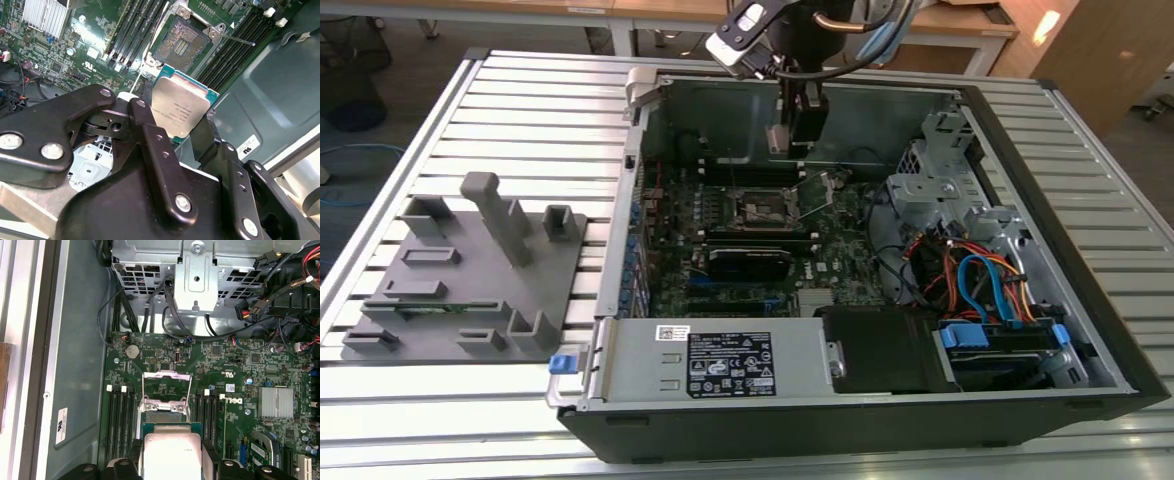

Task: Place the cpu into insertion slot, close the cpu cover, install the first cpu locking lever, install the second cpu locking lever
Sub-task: 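Place the cpu into insertion slot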

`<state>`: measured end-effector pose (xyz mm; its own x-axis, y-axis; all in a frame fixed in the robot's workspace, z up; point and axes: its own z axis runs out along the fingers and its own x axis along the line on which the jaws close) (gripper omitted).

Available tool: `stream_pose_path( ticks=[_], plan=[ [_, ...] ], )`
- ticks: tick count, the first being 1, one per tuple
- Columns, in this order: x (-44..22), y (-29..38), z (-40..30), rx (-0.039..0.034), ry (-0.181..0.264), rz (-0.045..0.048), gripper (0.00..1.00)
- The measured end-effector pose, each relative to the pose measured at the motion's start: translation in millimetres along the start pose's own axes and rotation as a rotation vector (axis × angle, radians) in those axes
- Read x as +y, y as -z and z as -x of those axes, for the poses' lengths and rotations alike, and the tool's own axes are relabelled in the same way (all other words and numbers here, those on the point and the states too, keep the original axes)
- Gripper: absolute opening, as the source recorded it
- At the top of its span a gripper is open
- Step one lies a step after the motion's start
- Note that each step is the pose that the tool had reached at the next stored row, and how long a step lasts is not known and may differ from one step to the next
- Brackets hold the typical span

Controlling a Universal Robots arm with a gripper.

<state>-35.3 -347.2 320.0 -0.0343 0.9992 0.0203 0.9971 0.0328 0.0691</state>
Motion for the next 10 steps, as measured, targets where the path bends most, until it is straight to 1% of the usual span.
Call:
stream_pose_path(
  ticks=[4, 10],
  plan=[
    [-0.1, -1.0, 0.0, 0.0001, 0.000, 0.0000, 0.54],
    [-0.3, -4.2, 0.1, 0.0000, -0.002, 0.0000, 0.54]
  ],
)
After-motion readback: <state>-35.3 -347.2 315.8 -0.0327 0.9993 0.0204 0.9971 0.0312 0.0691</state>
